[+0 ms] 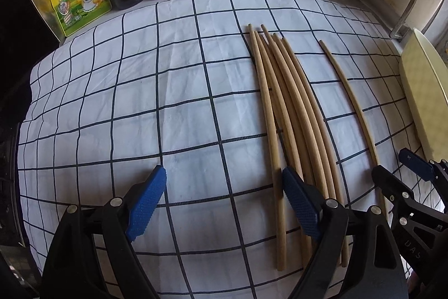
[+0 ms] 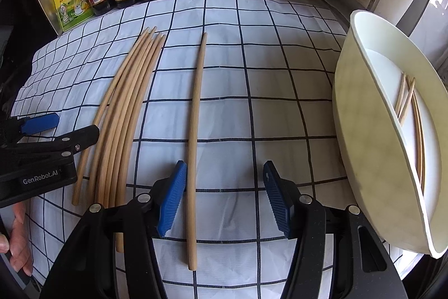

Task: Organize utensils
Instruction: 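Lower the left tool onto one chopstick and close it while the right tool grasps another, then lift the chopstick in the left tool into the basin while the right tool carries its own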

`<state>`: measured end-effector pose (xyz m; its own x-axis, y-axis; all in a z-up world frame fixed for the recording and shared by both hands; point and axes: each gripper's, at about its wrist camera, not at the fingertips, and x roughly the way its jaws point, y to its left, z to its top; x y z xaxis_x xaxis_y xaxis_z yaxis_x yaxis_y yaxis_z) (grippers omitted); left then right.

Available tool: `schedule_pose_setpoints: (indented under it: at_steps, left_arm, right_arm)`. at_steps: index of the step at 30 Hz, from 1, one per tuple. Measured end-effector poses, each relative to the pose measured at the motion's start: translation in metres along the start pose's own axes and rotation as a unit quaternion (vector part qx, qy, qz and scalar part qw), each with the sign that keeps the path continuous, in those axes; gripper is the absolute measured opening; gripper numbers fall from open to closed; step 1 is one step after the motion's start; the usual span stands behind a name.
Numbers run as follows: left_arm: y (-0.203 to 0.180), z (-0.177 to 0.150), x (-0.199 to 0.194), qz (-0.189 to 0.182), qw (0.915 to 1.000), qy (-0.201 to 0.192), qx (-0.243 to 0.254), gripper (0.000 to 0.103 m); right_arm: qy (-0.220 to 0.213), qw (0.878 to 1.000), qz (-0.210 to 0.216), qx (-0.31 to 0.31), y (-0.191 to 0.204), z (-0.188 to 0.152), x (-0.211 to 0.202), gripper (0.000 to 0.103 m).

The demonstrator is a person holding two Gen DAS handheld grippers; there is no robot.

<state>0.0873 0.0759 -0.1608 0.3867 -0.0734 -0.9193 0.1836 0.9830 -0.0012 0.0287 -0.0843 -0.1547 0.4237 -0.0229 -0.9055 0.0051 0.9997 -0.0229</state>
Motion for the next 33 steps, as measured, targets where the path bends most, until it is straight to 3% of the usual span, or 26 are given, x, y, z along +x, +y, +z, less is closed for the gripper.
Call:
schedule_pose_setpoints:
  at_steps: [7, 13, 17, 19, 20, 22, 24, 33]
  left_arm:
    - [0.003, 0.011, 0.006, 0.005, 1.0, -0.004, -0.005, 0.089]
    - [0.002, 0.025, 0.013, 0.003, 0.9999, -0.013, -0.005, 0.087]
    - [-0.007, 0.025, 0.007, -0.007, 0.9998, -0.017, 0.009, 0.067]
    - [-0.011, 0.024, 0.004, -0.011, 0.9997, -0.017, 0.016, 0.05]
    - [-0.013, 0.023, 0.002, -0.013, 0.9996, -0.017, 0.019, 0.045]
    - [-0.015, 0.021, 0.0, -0.017, 0.9994, -0.016, 0.024, 0.021]
    - [-0.015, 0.021, 0.0, -0.022, 0.9993, -0.012, 0.026, 0.007]
    - [-0.009, 0.016, -0.016, -0.04, 0.999, -0.005, 0.021, 0.007]
  right_arm:
    - [-0.008, 1.0, -0.003, -0.009, 0.004, 0.004, 0.004, 0.054]
    - [-0.022, 0.999, -0.006, -0.032, 0.011, 0.01, 0.007, 0.052]
    - [-0.021, 0.998, 0.007, -0.056, 0.021, 0.011, 0.005, 0.029]
    - [-0.015, 0.998, 0.014, -0.066, 0.027, 0.011, 0.005, 0.014]
    - [-0.013, 0.997, 0.015, -0.069, 0.029, 0.012, 0.005, 0.011]
    - [-0.01, 0.997, 0.018, -0.071, 0.03, 0.014, 0.005, 0.007]
    - [-0.007, 0.997, 0.027, -0.066, 0.028, 0.014, 0.005, 0.007]
    - [0.0, 0.998, 0.062, -0.025, 0.018, 0.014, -0.012, 0.006]
